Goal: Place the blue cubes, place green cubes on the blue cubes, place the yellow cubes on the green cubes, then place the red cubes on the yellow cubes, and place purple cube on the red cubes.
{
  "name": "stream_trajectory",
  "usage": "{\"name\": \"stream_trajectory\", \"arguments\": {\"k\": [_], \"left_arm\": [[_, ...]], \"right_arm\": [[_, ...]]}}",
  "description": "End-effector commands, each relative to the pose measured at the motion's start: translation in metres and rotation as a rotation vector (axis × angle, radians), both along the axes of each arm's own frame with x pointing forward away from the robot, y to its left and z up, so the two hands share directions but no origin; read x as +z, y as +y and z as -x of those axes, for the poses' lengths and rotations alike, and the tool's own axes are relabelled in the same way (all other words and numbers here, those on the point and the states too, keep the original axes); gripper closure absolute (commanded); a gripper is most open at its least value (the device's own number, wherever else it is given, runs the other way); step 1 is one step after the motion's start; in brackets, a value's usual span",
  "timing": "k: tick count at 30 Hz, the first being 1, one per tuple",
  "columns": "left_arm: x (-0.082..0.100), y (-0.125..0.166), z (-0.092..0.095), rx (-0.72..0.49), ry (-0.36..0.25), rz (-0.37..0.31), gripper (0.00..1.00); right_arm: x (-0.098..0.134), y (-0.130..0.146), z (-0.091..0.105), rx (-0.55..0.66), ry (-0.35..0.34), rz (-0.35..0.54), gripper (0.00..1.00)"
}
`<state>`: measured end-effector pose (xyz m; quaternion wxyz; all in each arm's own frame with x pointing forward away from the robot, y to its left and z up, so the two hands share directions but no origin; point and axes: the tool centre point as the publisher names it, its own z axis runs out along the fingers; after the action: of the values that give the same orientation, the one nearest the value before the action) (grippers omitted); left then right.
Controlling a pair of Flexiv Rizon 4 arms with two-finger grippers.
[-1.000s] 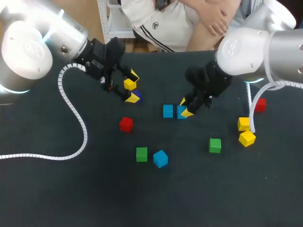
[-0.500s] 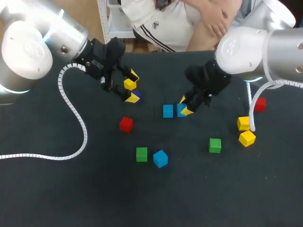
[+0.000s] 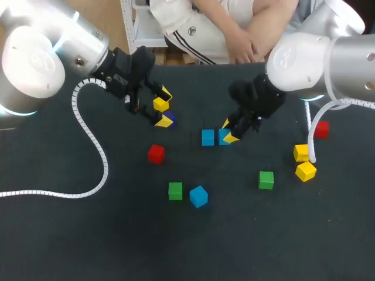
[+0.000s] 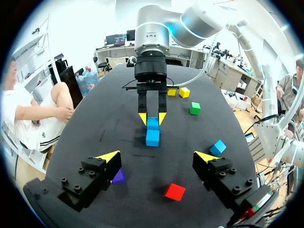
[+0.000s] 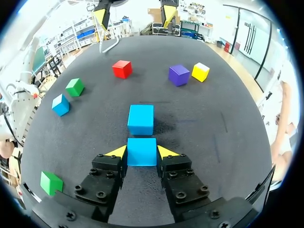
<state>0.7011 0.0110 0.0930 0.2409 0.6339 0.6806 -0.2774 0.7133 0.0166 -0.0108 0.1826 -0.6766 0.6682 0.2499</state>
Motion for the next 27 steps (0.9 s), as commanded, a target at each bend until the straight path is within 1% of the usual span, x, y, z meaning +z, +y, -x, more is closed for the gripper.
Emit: {"name": "stream_trajectory", "arguments": {"k": [1, 3, 4, 6, 7, 8, 9, 22, 26, 27], "left_arm": [[0.000, 0.000, 0.000, 0.000, 0.000, 0.001, 0.00], [0.000, 0.000, 0.000, 0.000, 0.000, 0.001, 0.00], [0.000, 0.000, 0.000, 0.000, 0.000, 0.001, 0.00], [0.000, 0.000, 0.000, 0.000, 0.000, 0.001, 0.00], [0.000, 0.000, 0.000, 0.000, 0.000, 0.001, 0.00], [0.000, 0.000, 0.000, 0.000, 0.000, 0.001, 0.00], [0.000, 0.000, 0.000, 0.000, 0.000, 0.001, 0.00], [0.000, 0.000, 0.000, 0.000, 0.000, 0.001, 0.00], [0.000, 0.000, 0.000, 0.000, 0.000, 0.001, 0.00], [0.000, 0.000, 0.000, 0.000, 0.000, 0.001, 0.00]], "right_arm": [[-0.001, 0.002, -0.001, 0.003, 0.006, -0.001, 0.99], [-0.002, 0.003, 0.000, 0.005, 0.010, 0.001, 0.80], [-0.003, 0.003, -0.001, 0.005, 0.011, 0.002, 0.73], [-0.004, 0.003, -0.001, -0.003, 0.017, 0.005, 0.68], [-0.004, 0.003, -0.002, -0.003, 0.018, 0.003, 0.59], [-0.004, 0.003, -0.002, -0.005, 0.021, 0.003, 0.31], [-0.004, 0.002, -0.003, -0.010, 0.026, 0.004, 0.00], [0.010, -0.018, -0.006, -0.049, 0.016, -0.022, 0.00], [0.017, -0.029, -0.001, -0.077, 0.040, -0.034, 0.00], [0.019, -0.032, 0.001, -0.090, 0.042, -0.025, 0.00]]}}
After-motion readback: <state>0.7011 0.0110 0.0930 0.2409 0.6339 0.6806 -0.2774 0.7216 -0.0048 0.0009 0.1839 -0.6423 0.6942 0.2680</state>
